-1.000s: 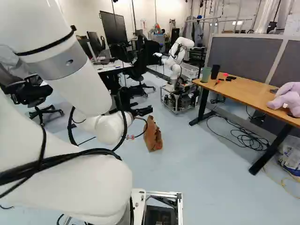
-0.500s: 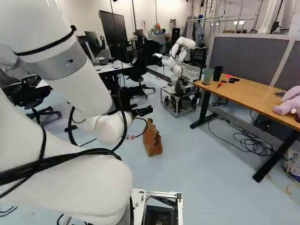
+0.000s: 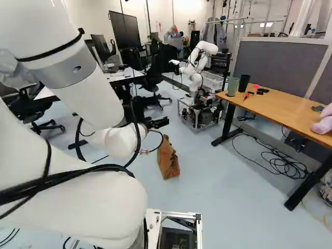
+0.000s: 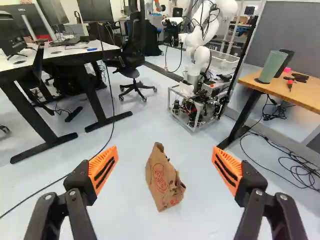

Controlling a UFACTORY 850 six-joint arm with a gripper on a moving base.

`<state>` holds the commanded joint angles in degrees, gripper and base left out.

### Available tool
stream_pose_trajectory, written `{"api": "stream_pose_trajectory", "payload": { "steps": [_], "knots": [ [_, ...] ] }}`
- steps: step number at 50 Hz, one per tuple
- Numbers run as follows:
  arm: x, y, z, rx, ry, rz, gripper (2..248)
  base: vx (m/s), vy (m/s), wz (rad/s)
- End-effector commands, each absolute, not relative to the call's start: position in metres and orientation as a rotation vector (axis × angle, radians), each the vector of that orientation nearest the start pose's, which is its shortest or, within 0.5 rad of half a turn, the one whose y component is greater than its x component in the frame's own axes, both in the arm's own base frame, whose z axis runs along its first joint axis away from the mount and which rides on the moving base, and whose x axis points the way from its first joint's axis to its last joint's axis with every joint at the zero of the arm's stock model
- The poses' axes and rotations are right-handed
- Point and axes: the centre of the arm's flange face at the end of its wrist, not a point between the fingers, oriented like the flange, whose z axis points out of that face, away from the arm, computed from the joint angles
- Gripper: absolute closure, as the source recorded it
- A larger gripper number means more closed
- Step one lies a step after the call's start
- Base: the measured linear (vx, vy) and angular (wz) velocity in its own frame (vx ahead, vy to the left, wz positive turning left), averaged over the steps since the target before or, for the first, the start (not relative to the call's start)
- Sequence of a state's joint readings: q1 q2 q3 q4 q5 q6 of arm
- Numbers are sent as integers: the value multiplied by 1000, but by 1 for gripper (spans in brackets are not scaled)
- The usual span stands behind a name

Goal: Pick up the bag on the ground and place it on the table

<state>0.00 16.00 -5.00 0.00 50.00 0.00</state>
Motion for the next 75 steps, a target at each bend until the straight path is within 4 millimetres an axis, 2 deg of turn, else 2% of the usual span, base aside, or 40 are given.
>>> {"api": "stream_pose_trajectory", "payload": {
  "steps": [26, 55, 75],
  "knots": [
    [270, 0, 366, -2558, 0, -1824, 3, 132, 4, 2],
    [301, 0, 369, -2578, 0, -1796, 3, 15, 1, 0],
    [333, 0, 369, -2609, 0, -1750, 3, 0, 0, 0]
  ]
}}
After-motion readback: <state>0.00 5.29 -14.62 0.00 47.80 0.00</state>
